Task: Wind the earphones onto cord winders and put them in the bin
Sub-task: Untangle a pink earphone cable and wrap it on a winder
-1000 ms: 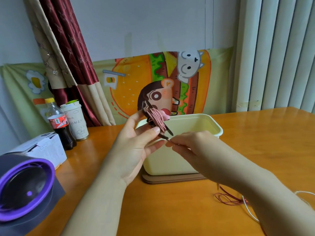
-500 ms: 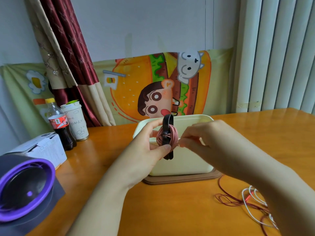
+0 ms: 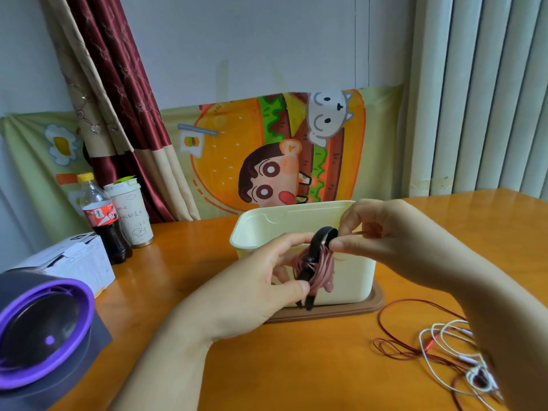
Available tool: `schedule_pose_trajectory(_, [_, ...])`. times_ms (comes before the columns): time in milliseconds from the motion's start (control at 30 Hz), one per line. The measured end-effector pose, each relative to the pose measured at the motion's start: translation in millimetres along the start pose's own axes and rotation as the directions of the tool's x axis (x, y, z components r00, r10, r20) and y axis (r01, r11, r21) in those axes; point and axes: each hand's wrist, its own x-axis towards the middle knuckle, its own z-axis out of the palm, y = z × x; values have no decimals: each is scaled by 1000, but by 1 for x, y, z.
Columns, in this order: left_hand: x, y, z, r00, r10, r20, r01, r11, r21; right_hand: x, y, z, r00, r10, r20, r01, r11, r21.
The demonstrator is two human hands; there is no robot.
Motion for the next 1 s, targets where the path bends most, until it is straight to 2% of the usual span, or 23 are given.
schedule_pose_trajectory(100, [0, -2, -2, 999, 32, 2, -32, 999, -21, 0, 7, -1, 1000, 3, -2, -3, 992, 125])
schedule_pose_trajectory(267, [-4, -3, -3, 998, 57, 10, -53, 969, -240, -1, 5, -6, 999, 17, 52, -30, 966, 258])
schedule_pose_trajectory(333, [-4, -2, -2, 999, 49, 12, -45, 970, -240, -2, 4, -9, 997, 41, 62, -56, 964, 259])
schedule_pose_trajectory(567, [-2, 7, 2, 997, 51, 56, -50, 998, -33, -3, 1, -13, 997, 82, -5, -80, 985, 156])
schedule_pose_trajectory(767, [-3, 4, 14, 999, 27, -21, -23, 982, 186, 2, -5, 11, 991, 43, -125, -60, 988, -140])
schedule_pose_trajectory(867, [-3, 6, 11, 999, -44, -2, 44, 988, 148, 3, -13, 19, 986, 28, -162, -65, 972, -226])
schedule_pose_trajectory(1000, [-1, 6, 9, 988, -79, -131, 97, 985, 143, 1, -21, 36, 976, -24, -215, -54, 935, -350])
